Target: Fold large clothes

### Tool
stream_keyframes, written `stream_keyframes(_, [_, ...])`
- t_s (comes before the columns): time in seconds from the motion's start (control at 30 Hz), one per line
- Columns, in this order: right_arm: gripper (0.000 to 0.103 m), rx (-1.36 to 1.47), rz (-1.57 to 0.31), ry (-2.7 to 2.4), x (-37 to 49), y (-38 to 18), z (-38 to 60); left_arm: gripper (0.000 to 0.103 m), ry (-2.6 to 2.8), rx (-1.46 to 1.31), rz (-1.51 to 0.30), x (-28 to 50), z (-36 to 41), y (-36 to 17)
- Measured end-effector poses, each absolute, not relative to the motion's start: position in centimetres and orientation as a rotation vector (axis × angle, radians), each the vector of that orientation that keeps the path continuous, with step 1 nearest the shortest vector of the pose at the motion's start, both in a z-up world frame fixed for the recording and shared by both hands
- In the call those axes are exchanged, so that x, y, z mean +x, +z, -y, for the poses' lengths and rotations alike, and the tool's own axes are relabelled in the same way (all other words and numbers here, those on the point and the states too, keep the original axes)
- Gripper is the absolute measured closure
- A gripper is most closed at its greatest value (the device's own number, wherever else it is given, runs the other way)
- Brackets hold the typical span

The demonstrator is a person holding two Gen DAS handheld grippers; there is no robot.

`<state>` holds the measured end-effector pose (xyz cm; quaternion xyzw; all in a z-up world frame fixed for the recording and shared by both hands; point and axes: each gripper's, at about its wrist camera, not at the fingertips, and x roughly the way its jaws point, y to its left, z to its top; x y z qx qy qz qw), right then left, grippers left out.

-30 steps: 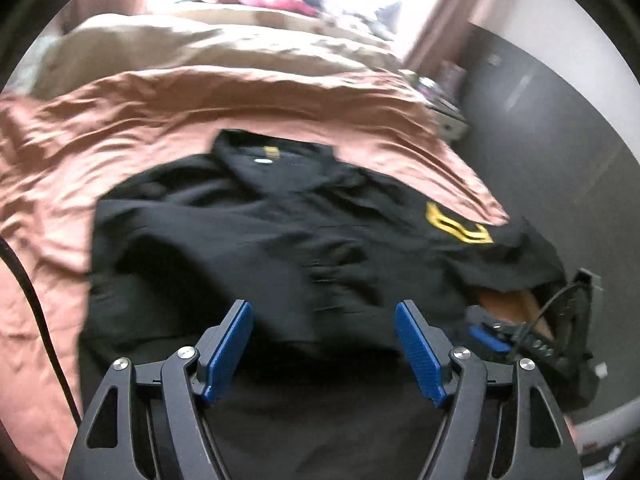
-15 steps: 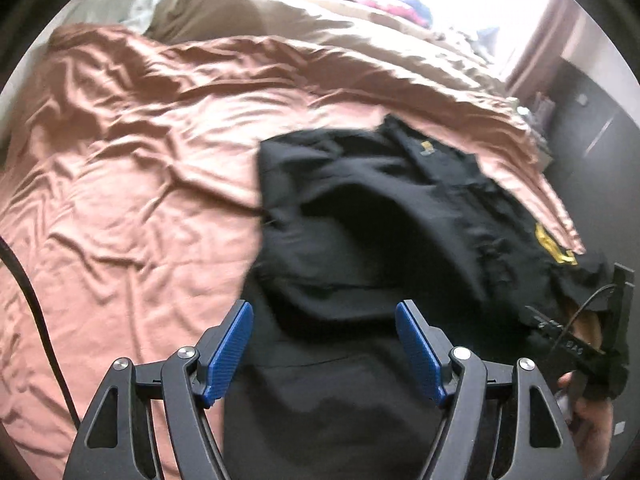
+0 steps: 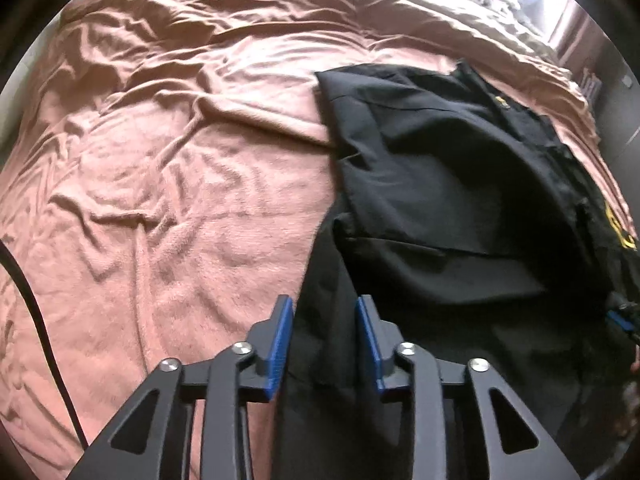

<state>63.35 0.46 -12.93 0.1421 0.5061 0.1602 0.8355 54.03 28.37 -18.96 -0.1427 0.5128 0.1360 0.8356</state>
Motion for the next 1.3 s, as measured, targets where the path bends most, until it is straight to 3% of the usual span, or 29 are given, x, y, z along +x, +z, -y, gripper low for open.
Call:
stream_keyframes(0.3, [0.040, 0.584, -1.006, 0.177, 64.6, -14.5, 7.7, 0.073, 0.306, -0.306, -1.076, 54.5, -29.0, -19.2])
stream_keyframes(0.53, [0.040, 0.331, -0.921, 0.356, 62.9, -10.6, 1.1, 0.073, 0.301, -0.305, -1.072, 54.6, -28.8, -19.1])
stream_keyframes(0.77, [0.020, 0.170, -0.854, 0.387, 62.2, -9.1, -5.1, 0.073, 0.284, -0.296, -1.077, 54.7, -28.8, -19.0])
stream_keyframes(1.0, [0.020, -0.011, -0.930, 0.319, 62.5, -11.9, -8.5, 0.073, 0.274, -0.296, -1.078, 54.8, -29.0, -19.2])
stream_keyframes(1.3, [0.020, 0.313, -0.964, 0.186, 65.6, -13.6, 0.1, 0.073, 0.289, -0.310, -1.065, 54.8, -29.6, -19.0])
